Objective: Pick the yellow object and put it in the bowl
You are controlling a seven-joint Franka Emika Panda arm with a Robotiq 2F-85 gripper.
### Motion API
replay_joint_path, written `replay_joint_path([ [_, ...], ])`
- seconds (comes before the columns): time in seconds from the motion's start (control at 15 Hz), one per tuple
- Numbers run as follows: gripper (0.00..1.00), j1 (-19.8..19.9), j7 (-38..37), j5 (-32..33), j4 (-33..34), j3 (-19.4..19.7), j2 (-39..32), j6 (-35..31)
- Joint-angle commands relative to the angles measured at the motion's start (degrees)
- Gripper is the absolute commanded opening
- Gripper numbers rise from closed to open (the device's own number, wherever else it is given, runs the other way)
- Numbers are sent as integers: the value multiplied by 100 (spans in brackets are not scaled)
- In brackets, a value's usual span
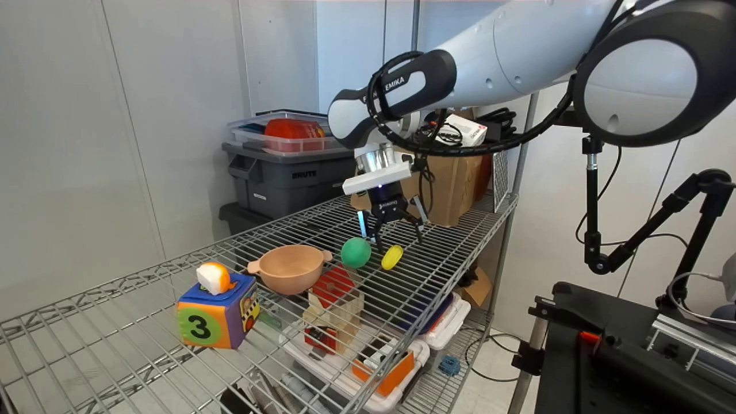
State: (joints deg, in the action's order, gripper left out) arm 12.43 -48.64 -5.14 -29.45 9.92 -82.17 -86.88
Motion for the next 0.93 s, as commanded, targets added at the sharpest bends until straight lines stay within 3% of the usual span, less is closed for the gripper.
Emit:
replay_joint_path([
  [0.0, 100, 3, -366, 109, 685, -87, -537, 73],
  [0.07, 100, -5, -433, 130, 754, -90, -609, 84],
  [0.13, 100, -80, -519, 215, 135, -114, -295, -254],
  [0.2, 100, -95, -571, 272, 156, -91, -310, -283],
  [0.27, 75, -117, -606, 332, 139, -82, -301, -325],
  [0.4, 68, -131, -668, 391, 146, -91, -295, -403],
  [0.87, 14, -147, -865, 473, 212, -91, -318, -675],
])
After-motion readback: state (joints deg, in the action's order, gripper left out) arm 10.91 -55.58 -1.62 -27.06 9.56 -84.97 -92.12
